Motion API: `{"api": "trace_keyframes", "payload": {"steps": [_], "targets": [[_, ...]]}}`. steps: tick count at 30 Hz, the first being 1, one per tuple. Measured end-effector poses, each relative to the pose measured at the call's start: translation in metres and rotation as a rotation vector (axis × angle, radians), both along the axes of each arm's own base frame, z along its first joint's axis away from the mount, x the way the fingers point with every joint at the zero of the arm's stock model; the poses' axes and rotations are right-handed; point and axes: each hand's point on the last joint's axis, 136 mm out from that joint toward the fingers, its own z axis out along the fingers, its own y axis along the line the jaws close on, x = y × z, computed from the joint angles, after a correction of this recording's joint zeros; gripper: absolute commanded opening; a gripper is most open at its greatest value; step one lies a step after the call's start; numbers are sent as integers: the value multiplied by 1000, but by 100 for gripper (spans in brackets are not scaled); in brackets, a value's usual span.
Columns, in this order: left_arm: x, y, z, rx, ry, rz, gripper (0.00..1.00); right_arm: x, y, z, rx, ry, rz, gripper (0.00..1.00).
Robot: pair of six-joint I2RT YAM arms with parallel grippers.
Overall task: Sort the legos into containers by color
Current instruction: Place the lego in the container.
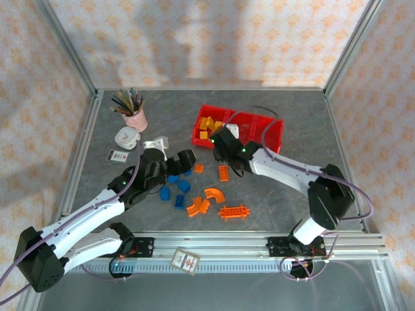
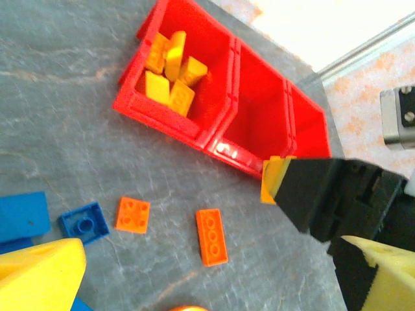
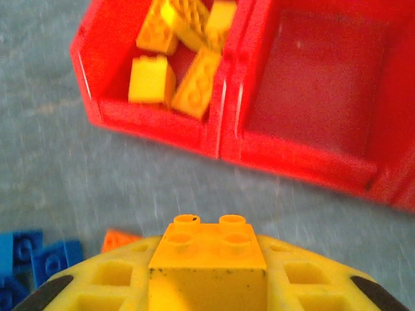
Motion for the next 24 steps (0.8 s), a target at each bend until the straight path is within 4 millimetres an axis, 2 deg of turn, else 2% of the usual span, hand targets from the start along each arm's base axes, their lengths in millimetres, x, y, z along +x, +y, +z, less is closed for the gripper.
{"api": "trace_keyframes", "payload": {"steps": [8, 14, 18, 24], "targets": [[18, 26, -10, 23, 22, 74, 99, 88, 20, 0, -39, -53, -24, 34], [23, 29, -16, 33, 36, 80, 99, 132, 25, -11, -64, -70, -38, 43], [24, 27, -15, 30, 36, 75, 99, 147, 27, -18, -89, -71, -38, 53], [25, 24, -8, 18, 25, 65, 99, 146, 28, -16, -101, -68, -27, 59]]}}
